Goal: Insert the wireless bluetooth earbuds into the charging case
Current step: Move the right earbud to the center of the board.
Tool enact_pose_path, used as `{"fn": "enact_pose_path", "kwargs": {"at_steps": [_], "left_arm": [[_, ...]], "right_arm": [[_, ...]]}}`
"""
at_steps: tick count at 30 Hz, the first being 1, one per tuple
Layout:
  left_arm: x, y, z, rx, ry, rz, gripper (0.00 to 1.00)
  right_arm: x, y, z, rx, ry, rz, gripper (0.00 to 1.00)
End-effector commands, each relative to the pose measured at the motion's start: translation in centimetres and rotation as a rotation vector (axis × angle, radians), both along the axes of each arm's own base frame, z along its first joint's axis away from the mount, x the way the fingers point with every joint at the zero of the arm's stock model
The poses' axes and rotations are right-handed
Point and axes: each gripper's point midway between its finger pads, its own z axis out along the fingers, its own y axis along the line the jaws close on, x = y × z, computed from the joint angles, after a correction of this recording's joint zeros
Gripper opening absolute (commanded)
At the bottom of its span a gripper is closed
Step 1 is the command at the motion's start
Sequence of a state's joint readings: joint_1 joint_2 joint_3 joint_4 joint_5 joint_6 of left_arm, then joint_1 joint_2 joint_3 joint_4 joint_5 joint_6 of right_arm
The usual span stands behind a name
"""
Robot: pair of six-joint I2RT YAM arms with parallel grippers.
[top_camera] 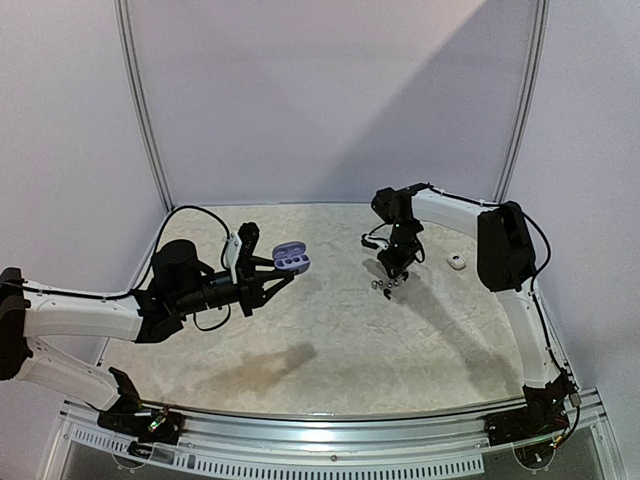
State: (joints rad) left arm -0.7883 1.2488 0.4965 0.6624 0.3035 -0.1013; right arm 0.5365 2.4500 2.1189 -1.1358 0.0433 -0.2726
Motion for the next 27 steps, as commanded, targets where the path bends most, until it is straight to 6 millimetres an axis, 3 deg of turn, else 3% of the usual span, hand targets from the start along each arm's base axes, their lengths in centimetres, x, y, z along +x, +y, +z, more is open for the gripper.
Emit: {"fn": "enact_pose_path", "kwargs": {"at_steps": [1,9,17,27], "left_arm": [[-0.3,0.3,0.5,-0.008,-0.026,0.0,0.0],[-0.4,0.4,0.5,-0.005,-0.027,0.0,0.0],[-0.5,0.5,0.4,-0.002,-0.029,0.001,0.0],[-0.7,0.6,0.4,-0.002,-0.033,-0.003,0.0]], "right_arm": [[-1.3,-0.3,1.6,0.013,0.023,-0.02,0.2],[-3.1,0.3,2.2,0.067,0.091,-0.005,0.21],[-3.0,1.4,3.2,0.179,0.115,-0.015,0.23],[-1.1,0.2,3.5,0.206,0.081,-0.07,0.28]]}}
